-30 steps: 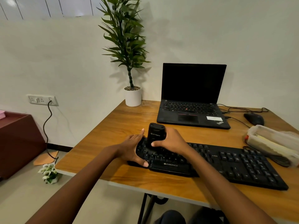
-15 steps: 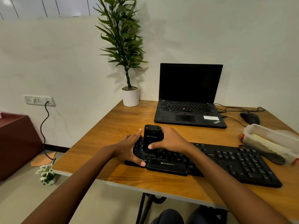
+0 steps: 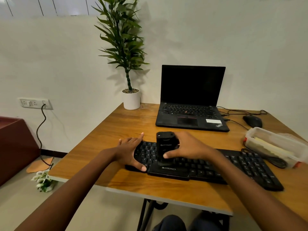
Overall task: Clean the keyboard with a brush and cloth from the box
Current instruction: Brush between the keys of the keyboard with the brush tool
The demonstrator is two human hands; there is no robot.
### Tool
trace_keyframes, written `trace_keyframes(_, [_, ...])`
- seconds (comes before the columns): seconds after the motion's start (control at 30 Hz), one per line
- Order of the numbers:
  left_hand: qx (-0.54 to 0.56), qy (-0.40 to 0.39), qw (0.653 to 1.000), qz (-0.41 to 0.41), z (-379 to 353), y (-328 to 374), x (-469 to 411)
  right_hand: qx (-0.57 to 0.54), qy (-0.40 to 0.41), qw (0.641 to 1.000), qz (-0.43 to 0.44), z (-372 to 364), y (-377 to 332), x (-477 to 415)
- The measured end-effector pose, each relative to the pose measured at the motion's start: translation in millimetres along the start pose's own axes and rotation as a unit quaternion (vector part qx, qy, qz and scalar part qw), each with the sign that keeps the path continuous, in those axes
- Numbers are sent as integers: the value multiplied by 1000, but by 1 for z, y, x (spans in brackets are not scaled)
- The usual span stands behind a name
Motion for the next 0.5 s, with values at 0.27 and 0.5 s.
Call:
trace_keyframes(0.27, [-25, -10, 1000, 4, 4, 2, -2, -8, -53, 991, -119, 54, 56, 53])
trace_keyframes(0.5, [-51, -37, 997, -43, 15, 64, -12, -55, 40, 997, -25, 20, 23, -4])
Point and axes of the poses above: each hand's wrist, its own x-axis away from the middle knuckle, its own z-axis out of the back of the hand, y = z × x, the point moved 3 cm from there along -x, towards the middle knuckle, and after that the axes turned 8 degrees about y, right-handed, at the moved point
